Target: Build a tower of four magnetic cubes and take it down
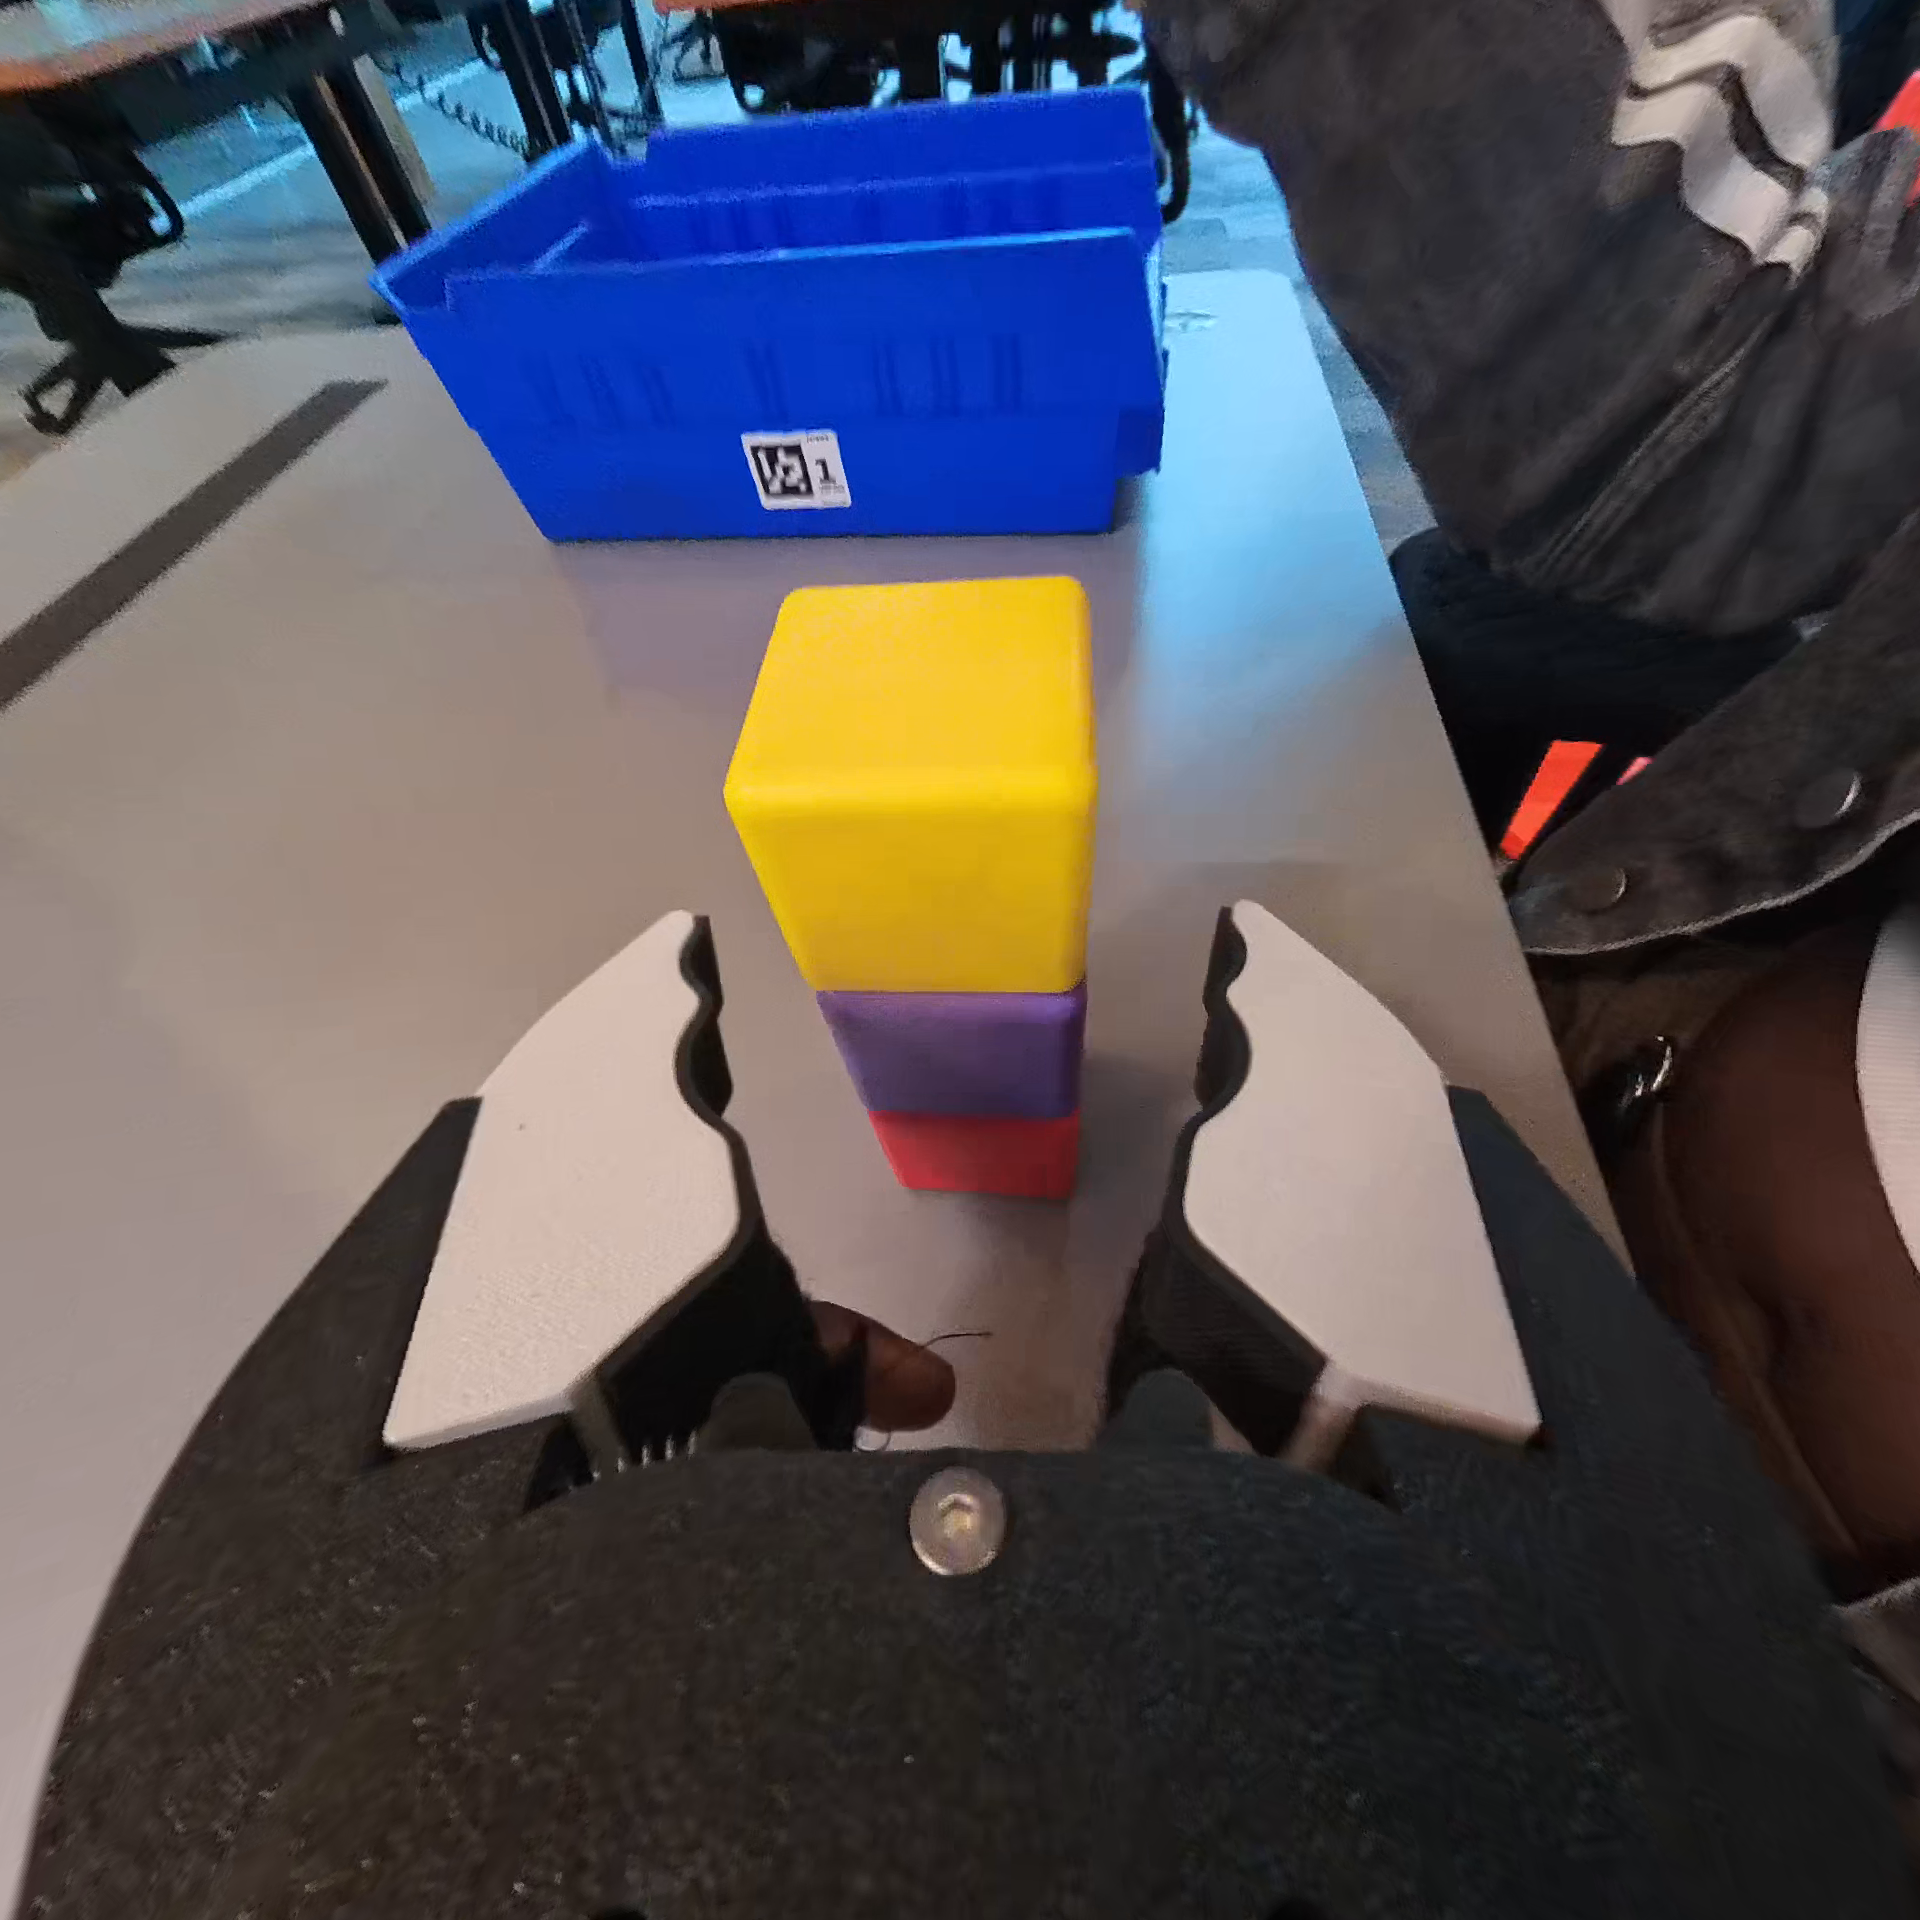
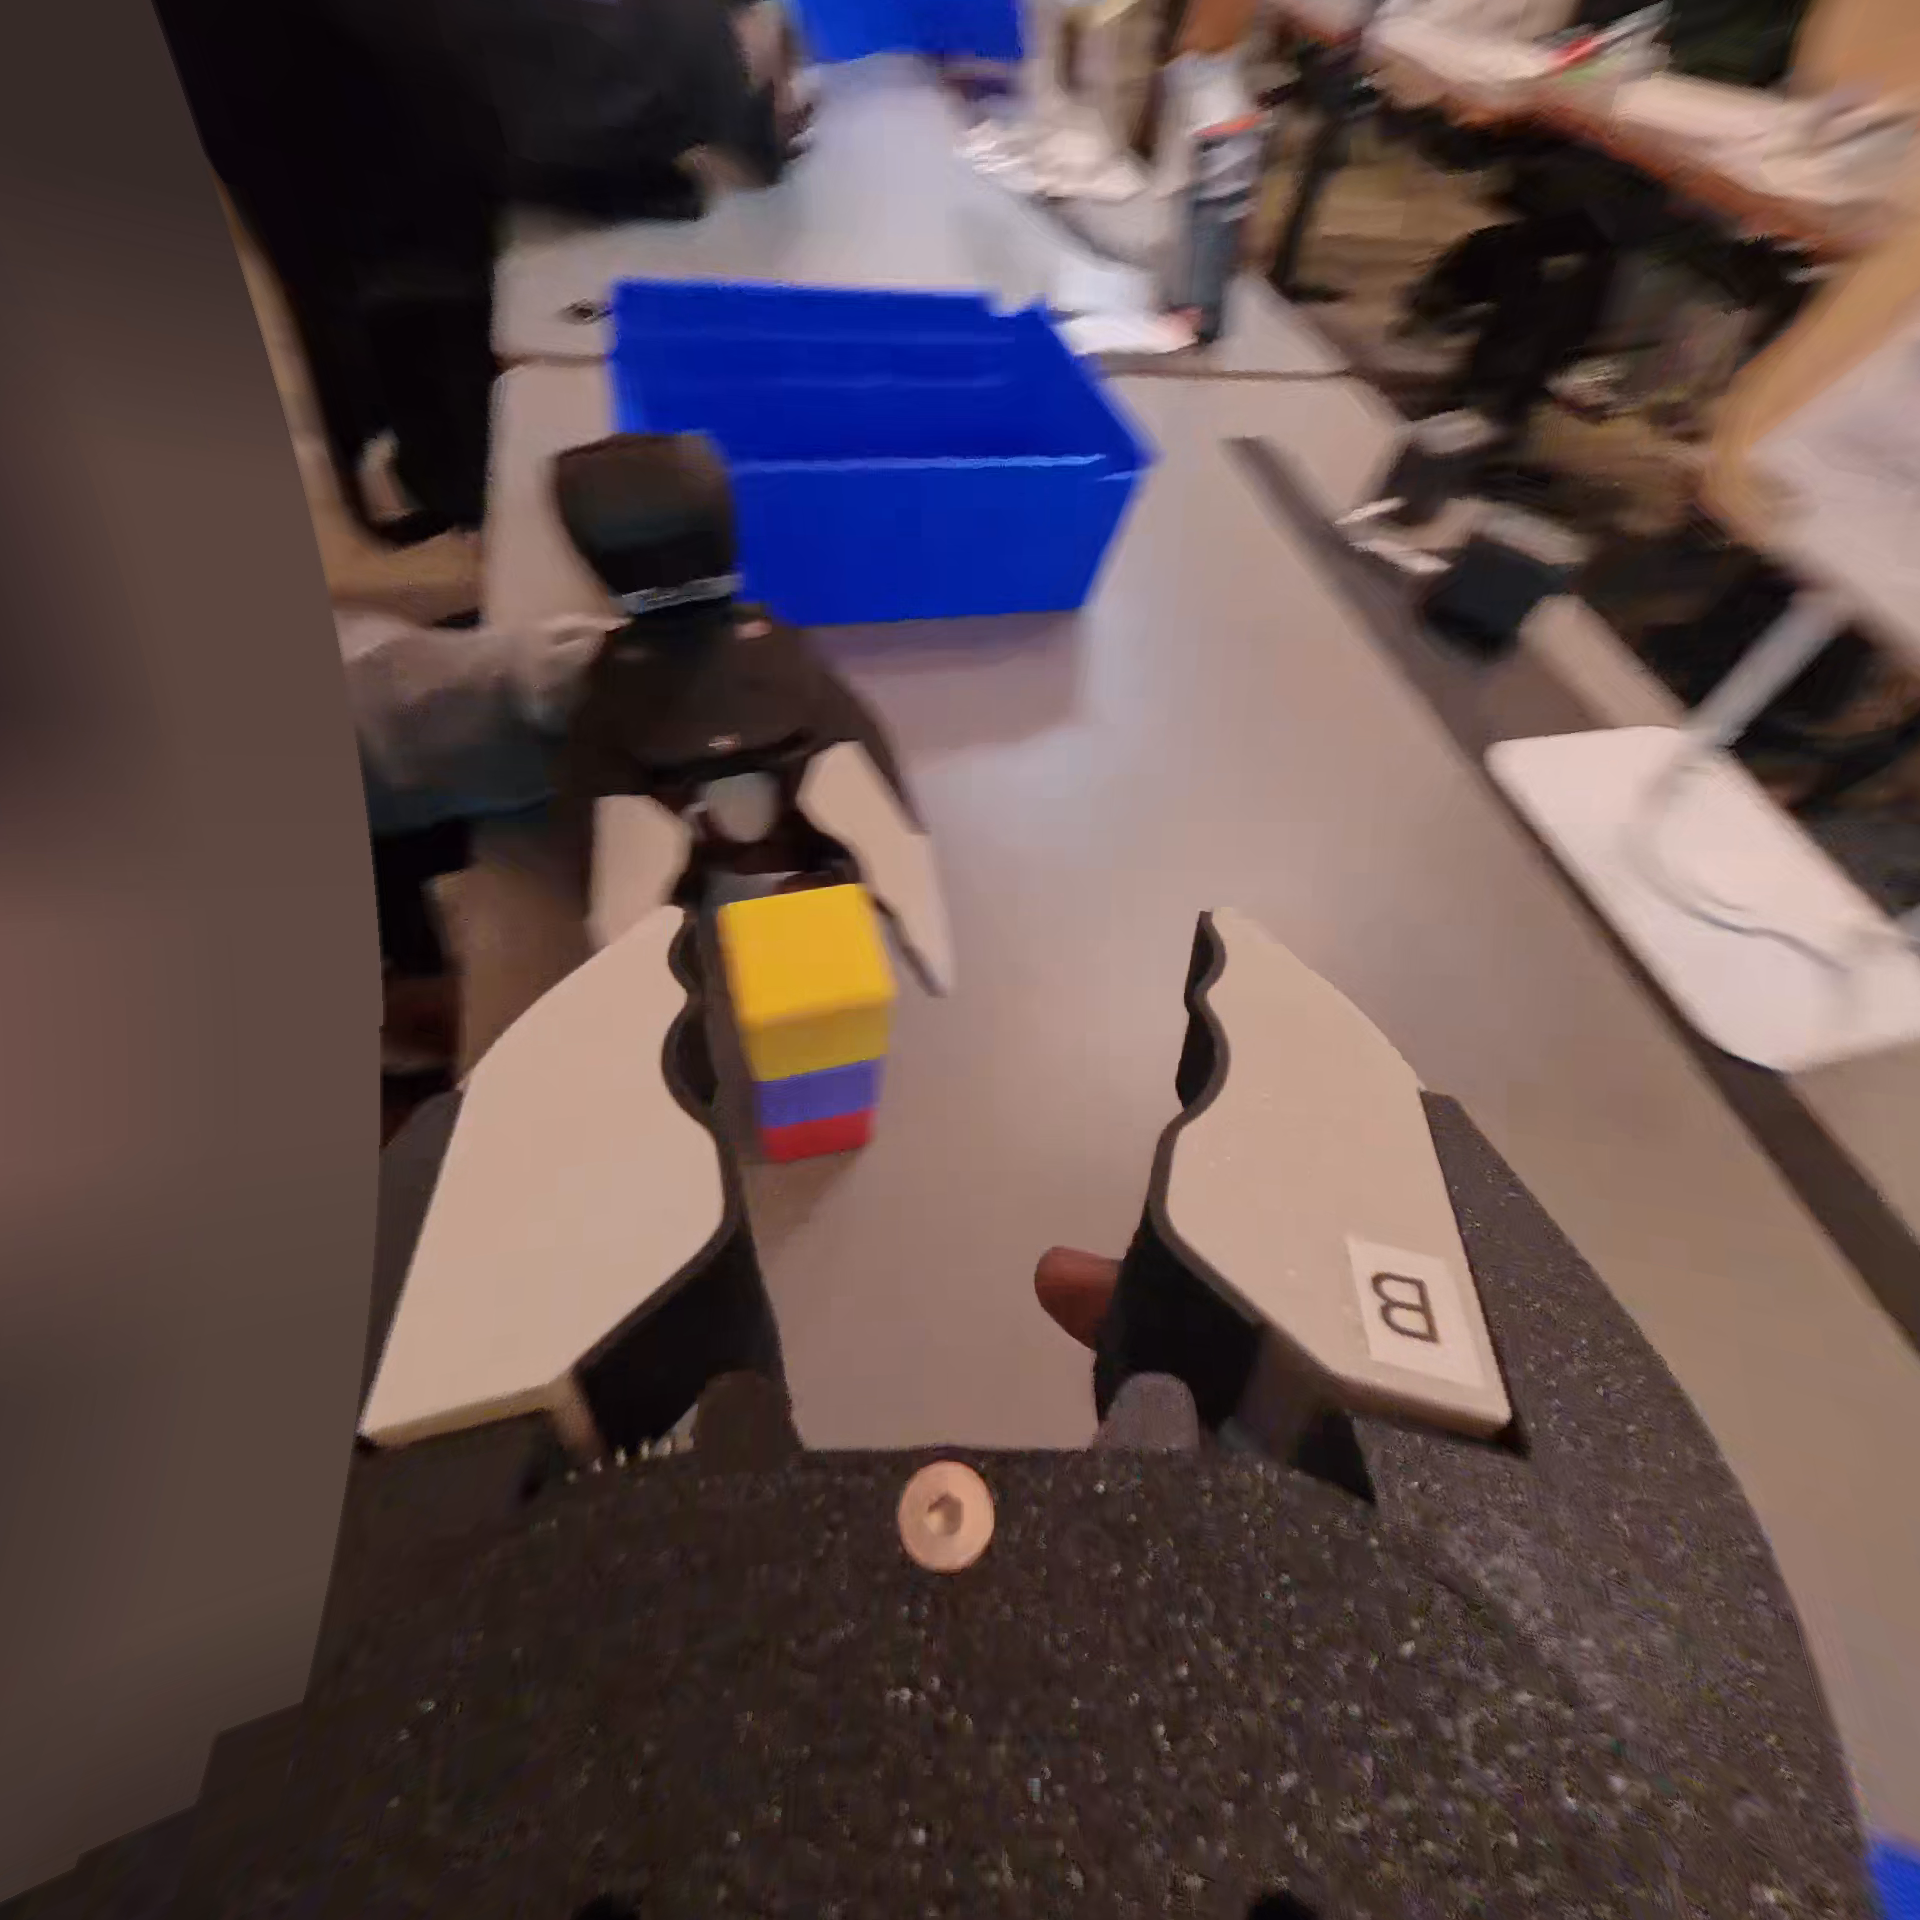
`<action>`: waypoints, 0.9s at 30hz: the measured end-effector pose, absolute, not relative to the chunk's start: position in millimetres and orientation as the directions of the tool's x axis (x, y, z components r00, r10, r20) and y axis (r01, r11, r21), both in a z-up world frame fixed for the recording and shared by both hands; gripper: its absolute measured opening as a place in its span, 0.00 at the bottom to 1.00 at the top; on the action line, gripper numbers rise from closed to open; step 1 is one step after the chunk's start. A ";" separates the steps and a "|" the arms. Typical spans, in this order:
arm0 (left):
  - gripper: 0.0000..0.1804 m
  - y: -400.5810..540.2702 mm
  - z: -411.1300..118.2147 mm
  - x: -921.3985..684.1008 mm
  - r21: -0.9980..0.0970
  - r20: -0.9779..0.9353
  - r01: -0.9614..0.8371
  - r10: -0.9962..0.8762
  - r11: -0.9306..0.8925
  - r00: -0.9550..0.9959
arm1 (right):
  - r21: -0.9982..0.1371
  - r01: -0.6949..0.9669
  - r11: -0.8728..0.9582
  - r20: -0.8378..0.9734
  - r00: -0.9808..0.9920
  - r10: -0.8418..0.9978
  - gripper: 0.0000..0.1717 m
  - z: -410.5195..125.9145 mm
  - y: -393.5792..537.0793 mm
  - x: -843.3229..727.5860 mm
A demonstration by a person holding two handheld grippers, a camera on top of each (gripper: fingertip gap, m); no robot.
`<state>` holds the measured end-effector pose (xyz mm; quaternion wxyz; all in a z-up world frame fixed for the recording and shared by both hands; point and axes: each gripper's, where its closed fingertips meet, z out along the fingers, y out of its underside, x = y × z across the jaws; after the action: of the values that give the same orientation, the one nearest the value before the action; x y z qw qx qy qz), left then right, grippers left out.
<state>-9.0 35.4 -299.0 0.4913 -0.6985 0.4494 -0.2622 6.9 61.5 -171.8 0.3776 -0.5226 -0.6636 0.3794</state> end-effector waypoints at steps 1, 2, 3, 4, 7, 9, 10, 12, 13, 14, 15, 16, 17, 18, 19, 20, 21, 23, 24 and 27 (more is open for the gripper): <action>0.50 37.3 -303.9 -8.1 -0.915 -0.057 -0.378 -0.882 -0.142 0.468 | -0.885 0.429 0.182 0.086 -0.232 0.969 0.51 -184.1 48.1 -0.3; 0.50 37.9 -309.8 -7.9 -0.904 -0.045 -0.395 -0.881 -0.165 0.471 | -0.870 0.454 0.193 0.068 -0.278 0.958 0.50 -196.7 38.7 -7.1; 0.50 38.3 -315.2 -8.5 -0.892 -0.042 -0.414 -0.880 -0.179 0.473 | -0.851 0.486 0.200 0.050 -0.303 0.952 0.50 -209.8 33.4 -13.3; 0.47 39.0 -318.5 -8.8 -0.887 -0.045 -0.424 -0.878 -0.184 0.476 | -0.830 0.520 0.203 0.035 -0.314 0.949 0.50 -222.3 31.1 -18.6; 0.35 38.0 -319.3 -6.3 -0.892 -0.043 -0.415 -0.883 -0.176 0.468 | -0.784 0.582 0.215 0.009 -0.334 0.942 0.43 -248.0 28.3 -28.2; 0.28 39.8 -320.5 -8.4 -0.890 -0.047 -0.419 -0.877 -0.181 0.479 | -0.757 0.612 0.229 0.015 -0.334 0.942 0.35 -257.9 29.7 -29.5; 0.28 39.6 -320.6 -8.5 -0.890 -0.041 -0.417 -0.877 -0.185 0.478 | -0.752 0.615 0.238 0.022 -0.337 0.941 0.31 -260.1 29.8 -30.0; 0.28 38.9 -320.8 -8.3 -0.888 -0.043 -0.421 -0.879 -0.184 0.474 | -0.752 0.608 0.255 0.039 -0.345 0.938 0.28 -260.3 30.0 -29.8; 0.27 39.3 -320.7 -8.2 -0.888 -0.039 -0.420 -0.878 -0.189 0.478 | -0.752 0.604 0.265 0.053 -0.345 0.937 0.28 -259.8 31.1 -29.1; 0.27 39.9 -320.3 -8.3 -0.889 -0.036 -0.416 -0.875 -0.193 0.482 | -0.753 0.596 0.278 0.075 -0.342 0.937 0.28 -258.8 33.1 -28.4; 0.27 40.2 -319.1 -8.7 -0.891 -0.031 -0.409 -0.874 -0.195 0.485 | -0.757 0.587 0.287 0.095 -0.336 0.937 0.28 -257.4 35.4 -27.2; 0.27 40.2 -317.4 -9.3 -0.895 -0.026 -0.400 -0.873 -0.197 0.487 | -0.762 0.581 0.287 0.105 -0.326 0.940 0.27 -255.7 37.9 -25.4; 0.27 40.4 -314.9 -10.1 -0.901 -0.024 -0.389 -0.872 -0.194 0.489 | -0.768 0.577 0.278 0.104 -0.316 0.943 0.27 -253.9 39.8 -23.2; 0.27 40.3 -312.0 -10.3 -0.906 -0.025 -0.380 -0.872 -0.187 0.489 | -0.776 0.572 0.266 0.096 -0.309 0.946 0.26 -252.0 41.0 -20.9; 0.27 40.1 -309.5 -10.0 -0.911 -0.024 -0.371 -0.873 -0.182 0.488 | -0.784 0.565 0.255 0.089 -0.304 0.948 0.26 -250.5 41.6 -19.2; 0.27 39.6 -309.0 -9.4 -0.911 -0.022 -0.369 -0.874 -0.183 0.486 | -0.791 0.559 0.249 0.085 -0.302 0.950 0.26 -249.5 41.8 -18.2; 0.27 39.7 -312.7 -10.1 -0.902 -0.030 -0.390 -0.874 -0.186 0.486 | -0.795 0.554 0.246 0.087 -0.298 0.951 0.26 -248.6 42.0 -17.9; 0.27 40.0 -320.3 -11.2 -0.887 -0.048 -0.423 -0.874 -0.185 0.483 | -0.826 0.512 0.238 0.109 -0.269 0.957 0.26 -236.5 46.1 -18.5; 0.27 38.9 -320.3 -10.3 -0.887 -0.043 -0.423 -0.878 -0.186 0.476 | -0.846 0.480 0.230 0.114 -0.259 0.959 0.26 -226.3 48.2 -16.9; 0.27 37.9 -320.1 -9.3 -0.887 -0.050 -0.427 -0.882 -0.176 0.468 | -0.875 0.434 0.214 0.138 -0.200 0.970 0.26 -199.6 61.0 -6.9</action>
<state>-9.3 37.9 -320.1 0.4562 -0.7251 0.4514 -0.2497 -6.9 61.0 -199.6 0.3707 -0.5124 -0.6851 0.3614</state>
